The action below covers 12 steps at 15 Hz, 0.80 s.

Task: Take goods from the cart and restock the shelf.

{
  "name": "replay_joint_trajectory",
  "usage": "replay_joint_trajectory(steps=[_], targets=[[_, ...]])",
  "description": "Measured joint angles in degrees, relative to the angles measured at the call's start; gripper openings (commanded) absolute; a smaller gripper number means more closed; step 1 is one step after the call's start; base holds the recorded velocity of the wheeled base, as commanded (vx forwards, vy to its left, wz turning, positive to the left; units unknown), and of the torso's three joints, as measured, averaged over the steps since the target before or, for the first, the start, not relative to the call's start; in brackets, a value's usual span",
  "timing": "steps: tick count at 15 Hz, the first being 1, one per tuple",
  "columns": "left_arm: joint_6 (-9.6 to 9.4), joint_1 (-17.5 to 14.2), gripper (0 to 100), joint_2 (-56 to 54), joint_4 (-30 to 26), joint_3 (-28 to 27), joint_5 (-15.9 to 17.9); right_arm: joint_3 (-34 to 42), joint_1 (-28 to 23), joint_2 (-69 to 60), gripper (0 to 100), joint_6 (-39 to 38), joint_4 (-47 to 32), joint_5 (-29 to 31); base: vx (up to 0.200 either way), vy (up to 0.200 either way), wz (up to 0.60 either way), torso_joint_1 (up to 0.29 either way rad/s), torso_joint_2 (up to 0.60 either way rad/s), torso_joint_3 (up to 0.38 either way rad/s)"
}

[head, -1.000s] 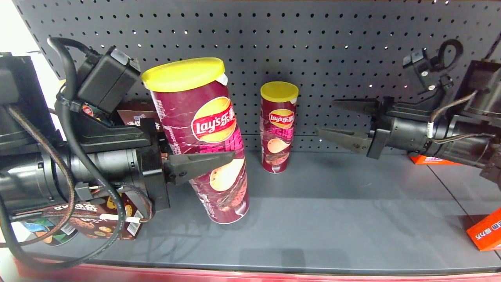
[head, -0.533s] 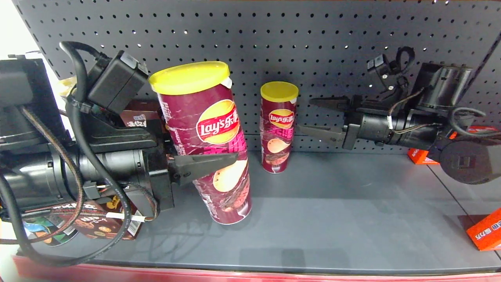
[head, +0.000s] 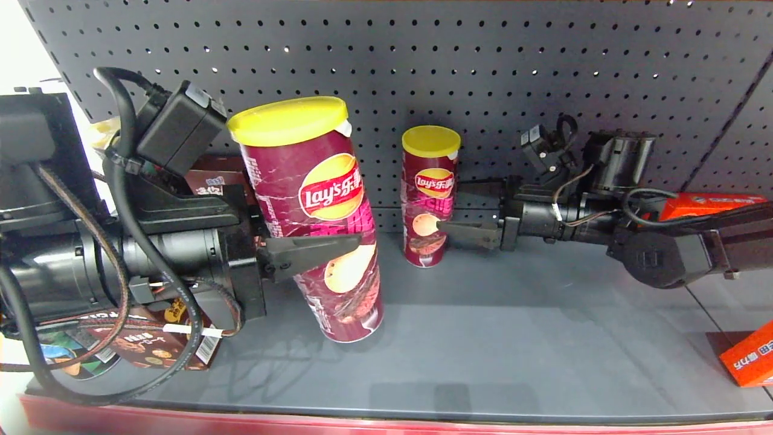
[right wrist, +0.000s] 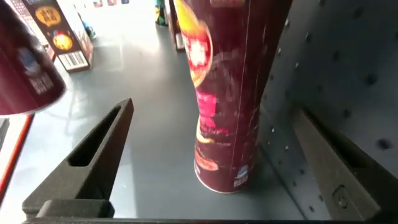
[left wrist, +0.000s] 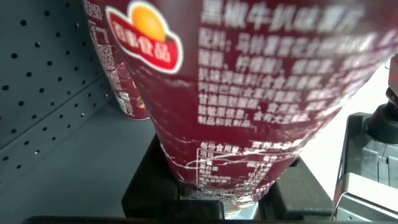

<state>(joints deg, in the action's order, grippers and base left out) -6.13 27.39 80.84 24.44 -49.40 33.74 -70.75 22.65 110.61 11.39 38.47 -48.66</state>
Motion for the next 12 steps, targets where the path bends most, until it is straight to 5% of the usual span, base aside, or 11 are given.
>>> replay_joint_trajectory(steps=[12], targets=[[0.00,-0.50,0,0.63,0.07,0.06,0.02,-7.78,2.73,10.84,100,-0.20,1.56,0.00,0.000,0.000,0.00,0.000,0.00,0.000]])
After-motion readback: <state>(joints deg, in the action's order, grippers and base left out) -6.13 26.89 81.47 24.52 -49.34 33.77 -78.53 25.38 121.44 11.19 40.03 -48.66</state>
